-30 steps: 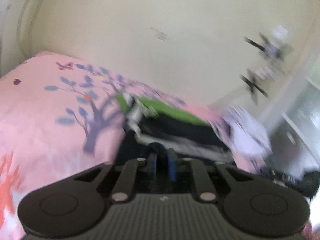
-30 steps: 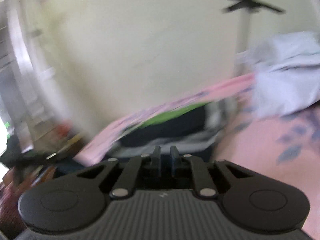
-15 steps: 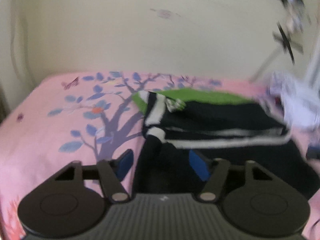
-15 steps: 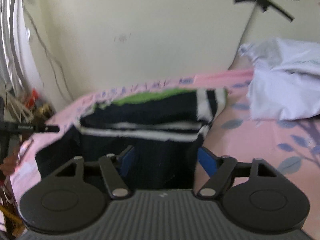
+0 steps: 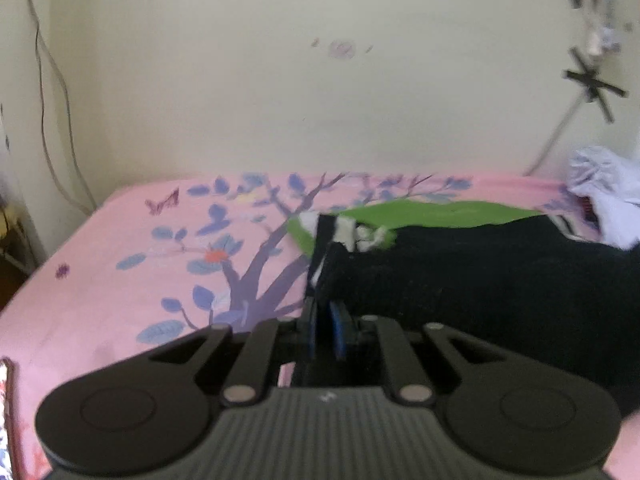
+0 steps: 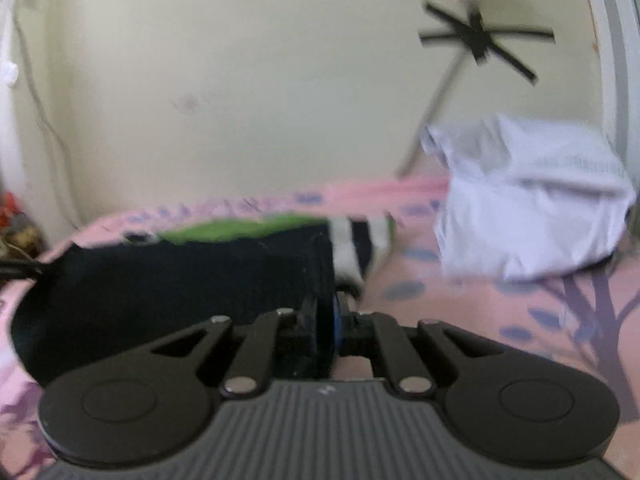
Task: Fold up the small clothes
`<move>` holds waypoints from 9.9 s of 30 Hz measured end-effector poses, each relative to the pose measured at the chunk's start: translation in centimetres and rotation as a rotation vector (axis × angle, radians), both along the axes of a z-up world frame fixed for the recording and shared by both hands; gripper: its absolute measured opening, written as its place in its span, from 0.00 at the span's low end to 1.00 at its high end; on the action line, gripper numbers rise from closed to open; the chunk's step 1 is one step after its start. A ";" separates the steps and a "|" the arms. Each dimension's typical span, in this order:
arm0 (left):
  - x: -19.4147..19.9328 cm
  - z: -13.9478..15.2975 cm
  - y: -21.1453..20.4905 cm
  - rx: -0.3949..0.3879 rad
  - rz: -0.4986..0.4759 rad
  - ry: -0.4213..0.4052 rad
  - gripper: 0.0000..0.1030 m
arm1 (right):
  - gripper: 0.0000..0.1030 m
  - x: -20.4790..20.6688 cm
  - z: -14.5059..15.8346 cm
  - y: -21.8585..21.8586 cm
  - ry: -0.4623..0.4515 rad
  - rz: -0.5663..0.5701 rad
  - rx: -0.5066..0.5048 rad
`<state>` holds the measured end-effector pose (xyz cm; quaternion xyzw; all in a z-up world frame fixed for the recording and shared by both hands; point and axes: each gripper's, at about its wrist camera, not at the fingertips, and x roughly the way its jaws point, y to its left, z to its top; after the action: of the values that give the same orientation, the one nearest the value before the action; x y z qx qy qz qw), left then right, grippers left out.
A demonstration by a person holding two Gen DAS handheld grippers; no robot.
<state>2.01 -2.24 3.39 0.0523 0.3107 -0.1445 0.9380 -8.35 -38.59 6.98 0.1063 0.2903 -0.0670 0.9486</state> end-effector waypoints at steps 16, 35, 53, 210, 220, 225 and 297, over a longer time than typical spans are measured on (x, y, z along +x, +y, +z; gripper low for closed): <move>9.6 6.3 -6.8 0.029 -0.128 -0.028 0.50 | 0.50 14.6 5.8 -6.9 0.048 0.174 0.207; 23.0 -3.2 -15.6 0.021 -0.242 0.306 0.13 | 0.16 30.7 -3.1 -1.3 0.320 0.408 0.125; -4.7 3.8 -2.7 -0.181 -0.372 -0.014 0.12 | 0.08 3.3 6.8 5.1 0.008 0.530 -0.014; -4.1 -4.4 -5.5 0.089 -0.089 -0.111 1.00 | 0.61 -3.4 0.9 6.7 -0.094 0.025 -0.033; -3.7 -4.4 -5.2 0.060 -0.096 -0.070 1.00 | 0.69 -0.2 0.9 9.0 -0.020 0.072 -0.067; -3.6 -4.4 -5.2 0.059 -0.106 -0.054 1.00 | 0.73 0.6 0.0 8.4 0.039 0.059 -0.023; -3.4 -3.1 -4.4 0.009 -0.135 0.010 0.97 | 0.58 -5.4 2.8 -4.8 -0.012 -0.114 0.406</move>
<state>-1.39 -6.62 0.31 0.0763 0.3119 -0.2062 0.9243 -13.80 -43.41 9.75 0.3119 0.2857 -0.0603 0.9042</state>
